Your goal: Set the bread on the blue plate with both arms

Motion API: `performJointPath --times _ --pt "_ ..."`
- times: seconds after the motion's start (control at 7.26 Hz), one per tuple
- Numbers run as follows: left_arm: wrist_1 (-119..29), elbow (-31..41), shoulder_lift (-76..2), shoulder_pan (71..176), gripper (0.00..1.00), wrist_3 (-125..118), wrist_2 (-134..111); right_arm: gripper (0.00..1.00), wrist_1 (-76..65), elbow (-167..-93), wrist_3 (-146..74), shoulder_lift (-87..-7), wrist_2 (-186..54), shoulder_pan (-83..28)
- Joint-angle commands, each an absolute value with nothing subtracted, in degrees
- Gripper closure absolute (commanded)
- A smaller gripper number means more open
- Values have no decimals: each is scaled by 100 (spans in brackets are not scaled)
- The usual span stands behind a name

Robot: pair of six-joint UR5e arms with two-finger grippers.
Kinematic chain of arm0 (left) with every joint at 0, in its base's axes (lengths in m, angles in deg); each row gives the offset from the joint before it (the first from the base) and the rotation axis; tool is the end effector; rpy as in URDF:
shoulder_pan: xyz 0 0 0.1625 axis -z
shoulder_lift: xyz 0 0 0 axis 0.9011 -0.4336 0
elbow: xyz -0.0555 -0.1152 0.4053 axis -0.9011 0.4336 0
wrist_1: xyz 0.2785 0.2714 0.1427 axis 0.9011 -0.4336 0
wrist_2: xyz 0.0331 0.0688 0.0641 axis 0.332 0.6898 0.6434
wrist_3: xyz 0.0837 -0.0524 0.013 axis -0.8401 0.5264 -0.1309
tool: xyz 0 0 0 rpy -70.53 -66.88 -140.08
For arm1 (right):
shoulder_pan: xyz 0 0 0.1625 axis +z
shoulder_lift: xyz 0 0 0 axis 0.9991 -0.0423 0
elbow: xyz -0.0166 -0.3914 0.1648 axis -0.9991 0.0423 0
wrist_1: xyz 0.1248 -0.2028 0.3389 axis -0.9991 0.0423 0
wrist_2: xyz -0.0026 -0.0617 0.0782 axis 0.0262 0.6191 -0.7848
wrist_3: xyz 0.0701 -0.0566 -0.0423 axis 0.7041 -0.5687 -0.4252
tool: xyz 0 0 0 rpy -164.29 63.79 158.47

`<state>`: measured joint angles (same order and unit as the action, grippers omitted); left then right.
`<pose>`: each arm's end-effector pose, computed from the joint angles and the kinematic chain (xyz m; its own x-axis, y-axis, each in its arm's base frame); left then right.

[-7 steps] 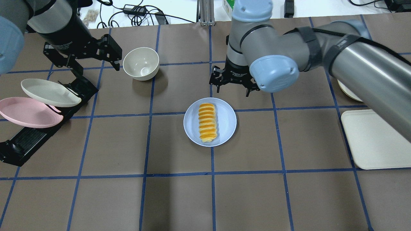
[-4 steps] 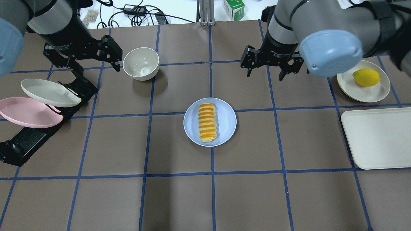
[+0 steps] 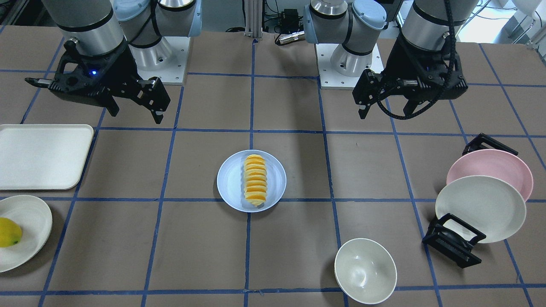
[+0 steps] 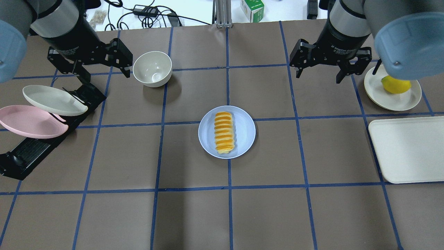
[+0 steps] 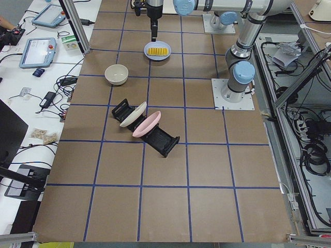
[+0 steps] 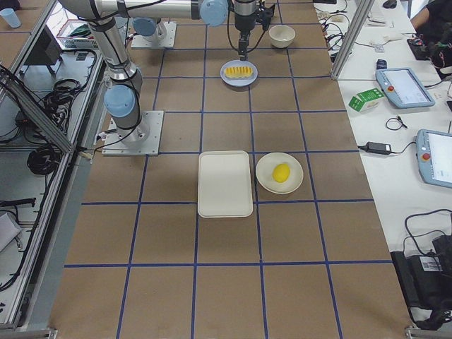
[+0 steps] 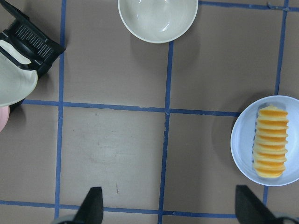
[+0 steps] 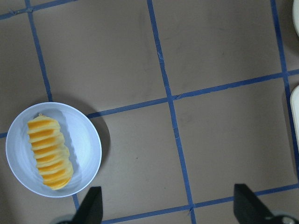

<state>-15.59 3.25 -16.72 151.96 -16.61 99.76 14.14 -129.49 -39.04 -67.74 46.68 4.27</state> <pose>-0.1130 -0.4984 0.5053 -0.9972 -0.0742 0.0041 -0.0743 0.9942 -0.0782 0.1491 -0.4898 0.4819 -0.9794 0.2013 -0.0167 0.2020 0.9769 -0.0695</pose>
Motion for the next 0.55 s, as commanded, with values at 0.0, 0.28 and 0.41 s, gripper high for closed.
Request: performJointPath --times 0.0,0.28,0.41 --pt "-1554 321 -1690 15202 0 -1660 9976 0 1406 -12969 -3952 -6841 5106 401" --pt "-1563 225 -1734 15202 0 -1660 10054 0 1205 -12960 -3952 -6841 4888 261" --pt "-1563 259 -1699 15210 0 -1652 10177 0 1212 -12925 -3944 -6841 4801 199"
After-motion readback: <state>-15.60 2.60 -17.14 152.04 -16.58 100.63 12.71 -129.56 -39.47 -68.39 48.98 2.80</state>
